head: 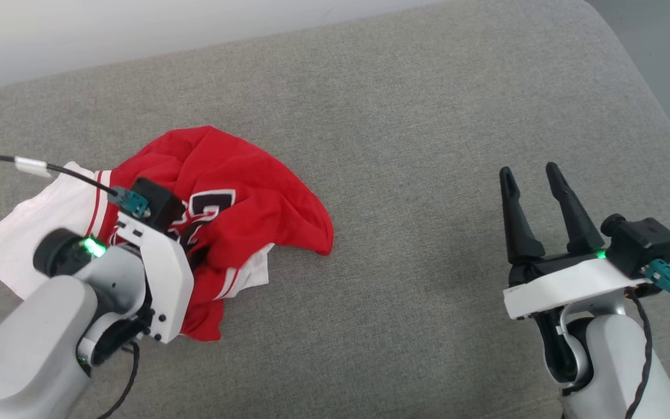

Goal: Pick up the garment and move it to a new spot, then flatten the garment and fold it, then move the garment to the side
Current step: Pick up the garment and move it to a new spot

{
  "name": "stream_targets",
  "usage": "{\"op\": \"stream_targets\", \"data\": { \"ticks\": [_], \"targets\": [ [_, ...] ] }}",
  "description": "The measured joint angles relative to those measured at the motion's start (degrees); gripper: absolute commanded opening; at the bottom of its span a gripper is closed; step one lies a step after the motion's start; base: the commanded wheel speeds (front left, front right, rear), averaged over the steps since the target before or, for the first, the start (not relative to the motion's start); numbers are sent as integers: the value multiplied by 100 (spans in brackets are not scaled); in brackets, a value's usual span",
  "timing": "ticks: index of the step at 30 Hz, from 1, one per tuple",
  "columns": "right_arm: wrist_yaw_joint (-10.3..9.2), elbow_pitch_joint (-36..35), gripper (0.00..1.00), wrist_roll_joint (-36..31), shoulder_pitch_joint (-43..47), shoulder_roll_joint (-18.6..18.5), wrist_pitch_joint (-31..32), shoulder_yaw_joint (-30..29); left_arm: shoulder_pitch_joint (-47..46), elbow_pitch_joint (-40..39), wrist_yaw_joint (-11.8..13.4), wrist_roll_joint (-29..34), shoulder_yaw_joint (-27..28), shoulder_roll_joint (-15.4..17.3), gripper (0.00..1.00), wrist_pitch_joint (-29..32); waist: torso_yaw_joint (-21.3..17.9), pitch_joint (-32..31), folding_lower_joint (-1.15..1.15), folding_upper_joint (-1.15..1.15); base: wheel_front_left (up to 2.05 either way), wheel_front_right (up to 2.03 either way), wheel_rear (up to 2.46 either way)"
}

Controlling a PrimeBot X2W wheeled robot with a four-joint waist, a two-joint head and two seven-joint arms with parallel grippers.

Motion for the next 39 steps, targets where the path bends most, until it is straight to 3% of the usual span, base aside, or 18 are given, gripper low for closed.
{"op": "stream_targets", "data": {
  "ticks": [7,8,9,16,27,39],
  "targets": [
    [0,153,100,30,-44,1,-58,103,-26,983,-142,-81,-191,-354,0,-163,11,-39,0,0,0,0,0],
    [0,176,100,24,-51,2,-63,113,-55,1107,-165,-86,-242,-403,17,-177,23,-60,0,0,0,0,0],
    [0,198,100,24,-54,1,-69,131,-109,1221,-174,-45,-303,-435,100,-207,36,-88,0,0,0,0,0],
    [0,277,100,-14,-30,2,-73,168,-164,1548,-272,-78,-420,-665,100,-689,198,-321,0,0,0,0,0],
    [0,220,100,-116,168,3,56,-12,-12,1038,-266,-86,-121,-379,100,-2095,616,-762,0,0,0,0,0],
    [0,49,100,-286,508,3,224,-121,1262,172,498,-9,624,55,100,-3934,1140,-1252,0,0,0,0,0]
  ]
}}
